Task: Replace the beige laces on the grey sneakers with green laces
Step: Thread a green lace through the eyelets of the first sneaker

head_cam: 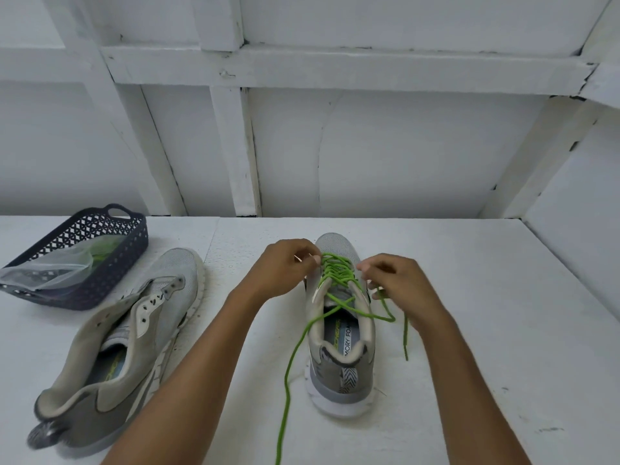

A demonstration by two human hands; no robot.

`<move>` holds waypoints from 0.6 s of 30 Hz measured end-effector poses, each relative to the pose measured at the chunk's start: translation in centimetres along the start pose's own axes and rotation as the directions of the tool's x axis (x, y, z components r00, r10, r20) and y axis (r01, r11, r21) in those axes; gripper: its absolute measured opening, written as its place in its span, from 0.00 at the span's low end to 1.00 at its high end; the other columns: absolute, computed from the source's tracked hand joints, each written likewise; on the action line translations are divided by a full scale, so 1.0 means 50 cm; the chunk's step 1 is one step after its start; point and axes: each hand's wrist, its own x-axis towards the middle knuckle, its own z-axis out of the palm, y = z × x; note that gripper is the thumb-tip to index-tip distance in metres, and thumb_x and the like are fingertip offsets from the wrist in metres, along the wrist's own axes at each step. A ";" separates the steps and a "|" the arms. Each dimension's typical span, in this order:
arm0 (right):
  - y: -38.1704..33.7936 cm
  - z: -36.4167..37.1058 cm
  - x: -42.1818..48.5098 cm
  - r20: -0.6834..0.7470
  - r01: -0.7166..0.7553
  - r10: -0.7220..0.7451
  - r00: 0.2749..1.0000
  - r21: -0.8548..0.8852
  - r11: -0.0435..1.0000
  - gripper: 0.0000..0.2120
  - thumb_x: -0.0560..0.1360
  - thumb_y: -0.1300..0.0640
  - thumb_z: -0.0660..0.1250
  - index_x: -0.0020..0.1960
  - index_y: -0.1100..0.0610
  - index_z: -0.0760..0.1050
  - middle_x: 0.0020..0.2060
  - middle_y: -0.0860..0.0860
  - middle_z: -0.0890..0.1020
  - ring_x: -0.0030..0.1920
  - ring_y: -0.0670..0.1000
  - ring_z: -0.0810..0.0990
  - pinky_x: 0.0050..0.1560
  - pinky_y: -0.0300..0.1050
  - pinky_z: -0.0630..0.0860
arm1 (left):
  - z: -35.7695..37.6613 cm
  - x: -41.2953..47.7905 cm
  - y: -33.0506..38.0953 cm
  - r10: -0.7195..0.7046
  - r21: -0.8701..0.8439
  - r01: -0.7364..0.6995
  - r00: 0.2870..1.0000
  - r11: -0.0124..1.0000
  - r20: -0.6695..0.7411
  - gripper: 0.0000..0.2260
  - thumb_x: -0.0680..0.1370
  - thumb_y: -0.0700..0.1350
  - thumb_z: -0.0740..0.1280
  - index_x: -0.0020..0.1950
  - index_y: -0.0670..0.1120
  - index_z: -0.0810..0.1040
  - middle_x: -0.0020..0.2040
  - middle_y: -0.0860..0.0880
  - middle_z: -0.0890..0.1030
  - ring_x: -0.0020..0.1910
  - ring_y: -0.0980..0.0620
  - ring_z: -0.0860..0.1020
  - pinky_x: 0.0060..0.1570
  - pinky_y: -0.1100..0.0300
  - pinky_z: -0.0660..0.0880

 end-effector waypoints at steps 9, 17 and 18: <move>0.016 0.043 0.056 -0.085 0.078 -0.090 0.992 -0.140 0.987 0.03 0.74 0.57 0.73 0.44 0.49 0.83 0.37 0.45 0.83 0.40 0.42 0.81 0.44 0.36 0.75 | 0.021 0.030 0.004 0.011 0.060 -0.008 0.999 0.998 -0.038 0.03 0.78 0.45 0.70 0.47 0.52 0.83 0.39 0.57 0.79 0.37 0.61 0.75 0.36 0.67 0.68; 0.025 0.053 0.073 -0.064 0.109 -0.127 0.990 -0.236 0.966 0.05 0.76 0.60 0.69 0.45 0.51 0.81 0.41 0.44 0.83 0.41 0.41 0.79 0.41 0.33 0.71 | 0.041 0.036 -0.011 -0.011 0.001 0.011 1.000 1.000 0.001 0.08 0.80 0.41 0.63 0.44 0.52 0.76 0.43 0.55 0.79 0.42 0.56 0.76 0.41 0.65 0.70; 0.026 0.053 0.075 -0.051 0.103 -0.120 0.991 -0.261 0.960 0.05 0.77 0.60 0.67 0.46 0.53 0.80 0.43 0.45 0.82 0.43 0.42 0.79 0.42 0.33 0.70 | 0.041 0.037 -0.014 -0.016 -0.018 0.016 1.000 1.000 0.009 0.09 0.81 0.41 0.63 0.44 0.54 0.74 0.43 0.55 0.79 0.42 0.55 0.76 0.43 0.63 0.70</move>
